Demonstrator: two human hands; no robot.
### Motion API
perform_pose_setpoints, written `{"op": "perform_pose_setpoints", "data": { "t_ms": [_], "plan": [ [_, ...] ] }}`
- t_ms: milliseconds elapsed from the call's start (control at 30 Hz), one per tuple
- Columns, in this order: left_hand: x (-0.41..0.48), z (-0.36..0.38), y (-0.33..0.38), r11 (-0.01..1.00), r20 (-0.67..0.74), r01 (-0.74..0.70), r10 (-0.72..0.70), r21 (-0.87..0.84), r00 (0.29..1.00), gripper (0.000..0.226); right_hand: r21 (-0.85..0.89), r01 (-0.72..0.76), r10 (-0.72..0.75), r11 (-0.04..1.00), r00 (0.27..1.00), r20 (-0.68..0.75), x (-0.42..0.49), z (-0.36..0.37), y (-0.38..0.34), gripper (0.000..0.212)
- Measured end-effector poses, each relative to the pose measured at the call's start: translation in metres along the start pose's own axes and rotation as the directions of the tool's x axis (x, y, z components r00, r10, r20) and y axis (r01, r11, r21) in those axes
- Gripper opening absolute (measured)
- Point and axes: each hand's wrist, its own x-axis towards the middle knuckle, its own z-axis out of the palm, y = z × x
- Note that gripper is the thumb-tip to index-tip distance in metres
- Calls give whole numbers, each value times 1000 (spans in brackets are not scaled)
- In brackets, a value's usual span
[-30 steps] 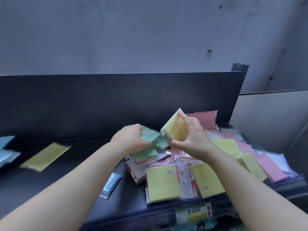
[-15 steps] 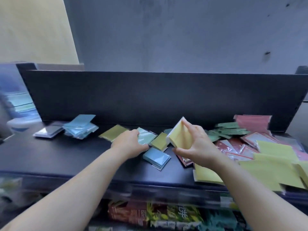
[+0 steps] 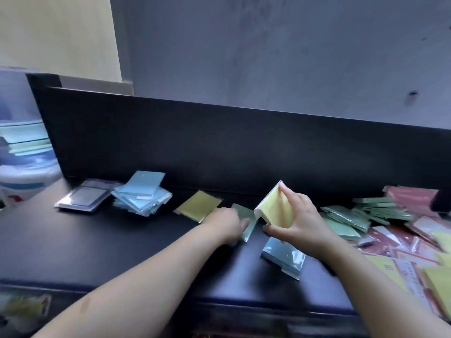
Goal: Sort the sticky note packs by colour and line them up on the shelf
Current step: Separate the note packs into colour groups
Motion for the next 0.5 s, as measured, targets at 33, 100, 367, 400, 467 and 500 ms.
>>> {"op": "perform_pose_setpoints", "data": {
  "t_ms": [33, 100, 367, 400, 467, 500],
  "plan": [
    [1, -3, -5, 999, -6, -32, 32, 5, 999, 51, -3, -12, 12, 1000, 1000, 1, 4, 6, -4, 104],
    [3, -10, -19, 996, -40, -78, 79, 34, 996, 39, -17, -33, 33, 999, 999, 7, 11, 16, -13, 103],
    [3, -28, -81, 986, 87, -48, 34, 158, 996, 39, -94, -66, 75, 993, 993, 91, 43, 64, -59, 101],
    [4, -31, -84, 991, 95, -39, 27, 125, 995, 39, -110, -71, 83, 991, 990, 111, 46, 69, -64, 100],
    [5, -40, -89, 1000, 98, -12, 12, -1, 995, 38, -143, -85, 107, 986, 983, 152, 55, 79, -71, 100],
    [5, -44, -91, 997, 96, -3, 10, -74, 995, 35, -155, -96, 122, 983, 978, 170, 59, 83, -73, 100]
  ]
}}
